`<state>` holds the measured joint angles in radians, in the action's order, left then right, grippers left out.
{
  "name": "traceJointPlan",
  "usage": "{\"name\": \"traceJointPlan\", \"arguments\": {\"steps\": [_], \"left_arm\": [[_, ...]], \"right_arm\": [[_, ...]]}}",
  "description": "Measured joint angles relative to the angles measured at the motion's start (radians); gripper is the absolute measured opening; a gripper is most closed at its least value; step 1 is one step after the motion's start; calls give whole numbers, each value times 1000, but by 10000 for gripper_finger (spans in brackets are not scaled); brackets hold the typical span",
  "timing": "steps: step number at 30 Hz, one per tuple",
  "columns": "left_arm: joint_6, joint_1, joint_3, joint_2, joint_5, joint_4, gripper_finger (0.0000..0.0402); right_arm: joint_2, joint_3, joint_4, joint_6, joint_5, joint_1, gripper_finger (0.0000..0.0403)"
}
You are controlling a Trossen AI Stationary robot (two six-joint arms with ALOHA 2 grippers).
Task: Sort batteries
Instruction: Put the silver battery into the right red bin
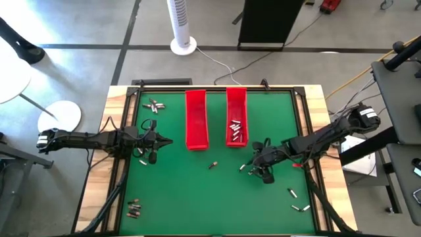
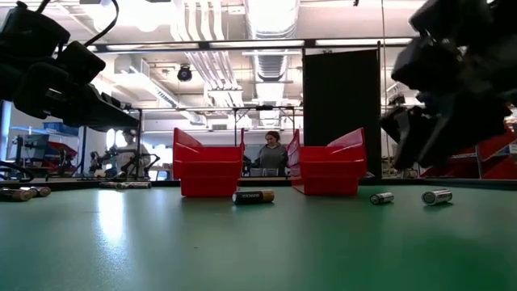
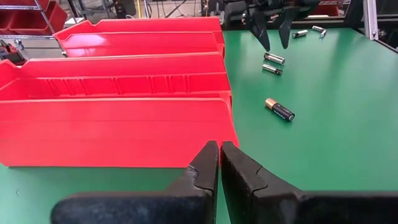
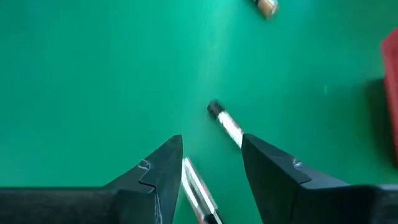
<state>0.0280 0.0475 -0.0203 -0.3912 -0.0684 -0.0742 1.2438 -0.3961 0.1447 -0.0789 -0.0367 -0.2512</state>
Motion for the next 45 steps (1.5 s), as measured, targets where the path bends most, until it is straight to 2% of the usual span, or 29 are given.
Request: {"name": "traceJointPlan", "arguments": {"steps": [7, 14, 20, 26, 35, 41, 45], "left_arm": [[0, 0, 0, 0, 0, 0, 0], [0, 0, 0, 0, 0, 0, 0], [0, 0, 0, 0, 0, 0, 0], [0, 0, 0, 0, 0, 0, 0], [0, 0, 0, 0, 0, 0, 0], [0, 0, 0, 0, 0, 0, 0], [0, 0, 0, 0, 0, 0, 0]], "right_arm": [[23, 122, 227, 9, -24, -5, 161], [28, 208, 348, 34, -46, -5, 142], [39, 213, 363, 103, -50, -5, 128], [121, 180, 364, 140, -50, -4, 115], [269, 127, 375, 138, -57, -4, 83], [297, 129, 381, 95, -57, -4, 54], [297, 136, 368, 59, -50, -4, 49]]}}
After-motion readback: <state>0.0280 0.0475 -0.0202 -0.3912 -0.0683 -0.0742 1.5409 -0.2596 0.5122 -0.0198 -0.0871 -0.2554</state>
